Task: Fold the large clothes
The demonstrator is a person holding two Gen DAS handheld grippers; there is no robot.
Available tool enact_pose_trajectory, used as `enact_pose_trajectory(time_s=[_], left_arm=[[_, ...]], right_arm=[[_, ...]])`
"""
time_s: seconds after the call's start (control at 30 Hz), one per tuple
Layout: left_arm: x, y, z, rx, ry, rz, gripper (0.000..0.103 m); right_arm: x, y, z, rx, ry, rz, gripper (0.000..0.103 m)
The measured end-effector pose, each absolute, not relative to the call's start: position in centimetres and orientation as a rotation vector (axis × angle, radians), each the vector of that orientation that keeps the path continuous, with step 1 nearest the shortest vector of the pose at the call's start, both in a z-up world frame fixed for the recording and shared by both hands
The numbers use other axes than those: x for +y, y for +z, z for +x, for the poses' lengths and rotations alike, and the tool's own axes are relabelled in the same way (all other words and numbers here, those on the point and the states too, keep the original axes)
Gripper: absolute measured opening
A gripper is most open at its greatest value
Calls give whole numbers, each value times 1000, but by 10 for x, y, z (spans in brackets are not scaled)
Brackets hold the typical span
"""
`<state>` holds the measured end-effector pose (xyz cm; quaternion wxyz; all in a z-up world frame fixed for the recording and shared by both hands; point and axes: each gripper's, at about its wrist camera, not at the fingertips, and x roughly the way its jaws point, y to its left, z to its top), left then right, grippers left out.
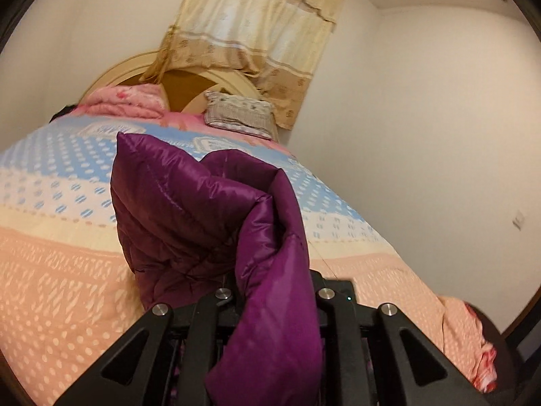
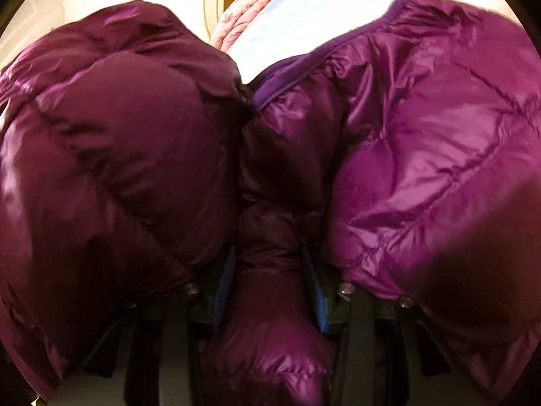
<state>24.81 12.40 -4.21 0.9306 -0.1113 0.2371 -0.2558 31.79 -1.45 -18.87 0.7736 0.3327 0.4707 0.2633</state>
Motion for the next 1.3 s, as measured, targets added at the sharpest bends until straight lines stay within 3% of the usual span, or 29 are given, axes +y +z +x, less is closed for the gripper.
enact_pose_trajectory(time_s=[0.3,0.6,0.9,1.17,1.3], left_arm=[[0,-72,256,571,-609,90,17],[-105,-151,260,716,-734,294,17],[-105,-173,265,750,-774,210,17],[-108,-157,207,673,-723,387,20],[-97,-143,180,614,-770,378,20]], right_arm=[[-163,-139,271,842,405,672,45],[-270,-131,226,799,152,569,46],[-229,-90,261,709,378,397,47],[-232,-157,295,921,324,339,49],[-235,-163,301,932,323,356,51]])
